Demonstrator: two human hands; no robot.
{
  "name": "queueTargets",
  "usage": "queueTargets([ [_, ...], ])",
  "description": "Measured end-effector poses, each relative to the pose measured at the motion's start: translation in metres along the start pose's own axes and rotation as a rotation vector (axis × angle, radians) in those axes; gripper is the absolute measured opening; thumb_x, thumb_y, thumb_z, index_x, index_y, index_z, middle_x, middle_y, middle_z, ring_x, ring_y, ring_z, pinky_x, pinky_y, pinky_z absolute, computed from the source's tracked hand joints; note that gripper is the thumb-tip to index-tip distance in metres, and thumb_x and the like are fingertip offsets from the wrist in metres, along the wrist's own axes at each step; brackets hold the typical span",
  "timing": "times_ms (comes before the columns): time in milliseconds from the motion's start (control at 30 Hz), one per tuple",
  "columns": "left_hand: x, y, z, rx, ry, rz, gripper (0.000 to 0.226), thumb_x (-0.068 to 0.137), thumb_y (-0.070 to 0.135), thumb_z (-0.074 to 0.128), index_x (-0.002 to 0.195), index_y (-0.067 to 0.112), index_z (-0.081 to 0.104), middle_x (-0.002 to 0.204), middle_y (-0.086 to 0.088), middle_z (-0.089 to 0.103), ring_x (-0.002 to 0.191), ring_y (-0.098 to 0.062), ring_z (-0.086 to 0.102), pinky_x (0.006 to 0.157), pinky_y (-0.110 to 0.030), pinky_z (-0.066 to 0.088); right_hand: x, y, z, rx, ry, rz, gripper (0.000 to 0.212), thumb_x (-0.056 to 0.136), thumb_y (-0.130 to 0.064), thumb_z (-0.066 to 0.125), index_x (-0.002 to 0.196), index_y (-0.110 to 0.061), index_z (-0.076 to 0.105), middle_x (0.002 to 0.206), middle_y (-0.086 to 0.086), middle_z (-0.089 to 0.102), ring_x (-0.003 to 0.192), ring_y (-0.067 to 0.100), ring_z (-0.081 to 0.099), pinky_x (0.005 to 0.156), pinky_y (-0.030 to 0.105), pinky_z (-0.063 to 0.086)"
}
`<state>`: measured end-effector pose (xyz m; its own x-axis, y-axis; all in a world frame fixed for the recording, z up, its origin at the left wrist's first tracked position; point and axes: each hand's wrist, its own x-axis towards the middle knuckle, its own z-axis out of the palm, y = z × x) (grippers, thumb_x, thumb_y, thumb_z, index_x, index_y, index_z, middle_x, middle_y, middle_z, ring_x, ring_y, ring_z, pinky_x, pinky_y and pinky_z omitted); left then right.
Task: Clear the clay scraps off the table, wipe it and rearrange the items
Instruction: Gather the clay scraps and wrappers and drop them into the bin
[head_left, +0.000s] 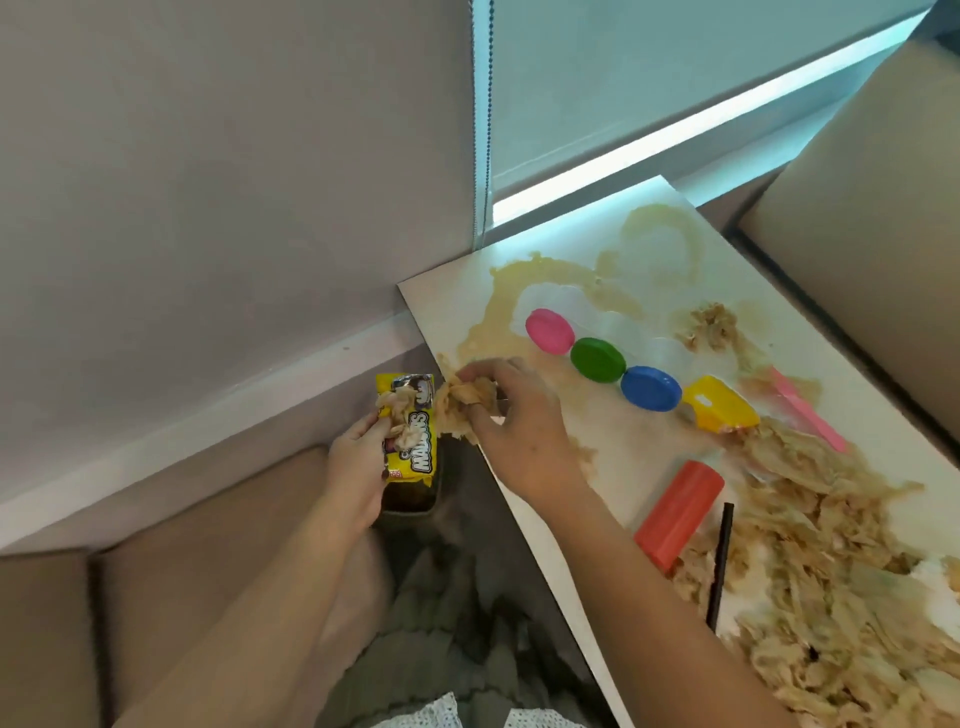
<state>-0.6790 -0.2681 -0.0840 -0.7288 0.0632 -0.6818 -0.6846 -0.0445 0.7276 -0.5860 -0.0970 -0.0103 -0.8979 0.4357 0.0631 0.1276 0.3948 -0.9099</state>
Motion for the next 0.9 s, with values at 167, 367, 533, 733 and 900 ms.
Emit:
queueTargets([
  [167,0.036,-0.005,-0.044,0.088,0.084,0.018,0.024,0.104,0.011,0.055,0.121,0.013,0.070,0.091,-0.005,0.080,0.080,-0.021,0.077,0.072,-0.036,0.061,0.015,0.011,0.067,-0.026,-0.120,0.026,0.031,0.088,-0.004,0.069,0.111,-0.024,0.069,0.106,-0.007,0.059,0.091,-0.001,0.053,0.078,0.002,0.036],
  [367,0.117,-0.049,-0.086,0.311,0.148,0.010,0.024,0.098,0.022,0.062,0.120,0.022,0.073,0.097,-0.003,0.080,0.089,-0.027,0.078,0.087,-0.051,0.061,0.033,0.087,0.162,-0.042,-0.192,0.151,0.027,0.091,-0.006,0.069,0.109,-0.025,0.065,0.108,-0.005,0.056,0.092,0.002,0.057,0.076,0.007,0.043],
  [533,0.192,-0.107,-0.111,0.437,0.214,-0.028,0.037,0.087,0.037,0.066,0.122,0.028,0.074,0.101,0.002,0.079,0.091,-0.021,0.076,0.088,-0.049,0.062,0.042,0.170,0.231,-0.008,-0.208,0.355,0.030,0.090,-0.002,0.069,0.108,-0.025,0.064,0.111,-0.005,0.056,0.094,0.000,0.057,0.080,0.008,0.044],
  [733,0.252,-0.147,-0.120,0.627,0.279,-0.019,0.033,0.098,0.022,0.062,0.130,0.022,0.069,0.119,-0.001,0.073,0.098,-0.014,0.064,0.072,-0.023,0.047,0.054,0.269,0.308,0.025,-0.235,0.615,0.031,0.090,-0.006,0.070,0.112,-0.027,0.063,0.116,-0.004,0.063,0.105,0.010,0.062,0.079,0.019,0.051],
  [900,0.285,-0.173,-0.132,0.682,0.357,-0.071,0.033,0.095,0.017,0.066,0.128,0.014,0.067,0.116,-0.006,0.072,0.102,-0.023,0.067,0.079,-0.029,0.048,0.060,0.320,0.342,0.142,-0.515,0.891,0.057,0.090,-0.002,0.068,0.140,-0.026,0.052,0.124,-0.005,0.058,0.116,0.018,0.053,0.107,0.043,0.047],
])
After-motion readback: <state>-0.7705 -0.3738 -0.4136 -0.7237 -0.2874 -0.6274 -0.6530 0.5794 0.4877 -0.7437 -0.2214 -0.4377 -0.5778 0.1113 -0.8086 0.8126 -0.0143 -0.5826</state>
